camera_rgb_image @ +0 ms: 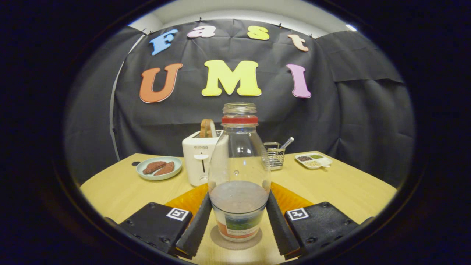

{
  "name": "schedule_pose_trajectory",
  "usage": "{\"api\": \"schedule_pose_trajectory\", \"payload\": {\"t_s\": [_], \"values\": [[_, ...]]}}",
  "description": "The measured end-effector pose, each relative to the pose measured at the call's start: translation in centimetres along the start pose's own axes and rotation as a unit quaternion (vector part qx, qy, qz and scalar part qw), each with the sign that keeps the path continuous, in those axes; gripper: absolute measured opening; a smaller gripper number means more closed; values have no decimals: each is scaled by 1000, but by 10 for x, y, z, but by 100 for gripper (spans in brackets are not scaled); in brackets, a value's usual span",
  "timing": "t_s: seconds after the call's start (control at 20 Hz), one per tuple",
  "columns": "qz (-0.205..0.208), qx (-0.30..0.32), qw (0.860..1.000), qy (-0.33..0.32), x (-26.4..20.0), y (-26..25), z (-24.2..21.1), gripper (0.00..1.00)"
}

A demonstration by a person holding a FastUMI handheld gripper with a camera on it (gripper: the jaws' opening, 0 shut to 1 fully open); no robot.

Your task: Take the bottle from table, then pour the juice into the cup, finally place the bottle on the coaster

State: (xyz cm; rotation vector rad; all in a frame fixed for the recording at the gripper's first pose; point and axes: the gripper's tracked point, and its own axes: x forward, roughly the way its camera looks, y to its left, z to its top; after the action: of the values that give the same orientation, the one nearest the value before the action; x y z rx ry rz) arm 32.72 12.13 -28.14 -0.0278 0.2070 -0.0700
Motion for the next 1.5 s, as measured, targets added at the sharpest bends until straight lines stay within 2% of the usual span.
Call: {"api": "schedule_pose_trajectory", "payload": {"t_s": [0.15,0.45,0.55,0.65,0.7,1.1,1.5], "values": [[0,-13,1000,0,-1,3,-5,82],[-6,2,1000,4,-5,-2,-10,83],[-4,6,1000,-1,-9,-2,-5,87],[2,10,1000,0,-10,1,-5,98],[2,8,1000,-2,-12,1,-2,100],[16,-10,1000,-25,-36,6,29,100],[6,-10,999,-39,-84,1,81,100]]}}
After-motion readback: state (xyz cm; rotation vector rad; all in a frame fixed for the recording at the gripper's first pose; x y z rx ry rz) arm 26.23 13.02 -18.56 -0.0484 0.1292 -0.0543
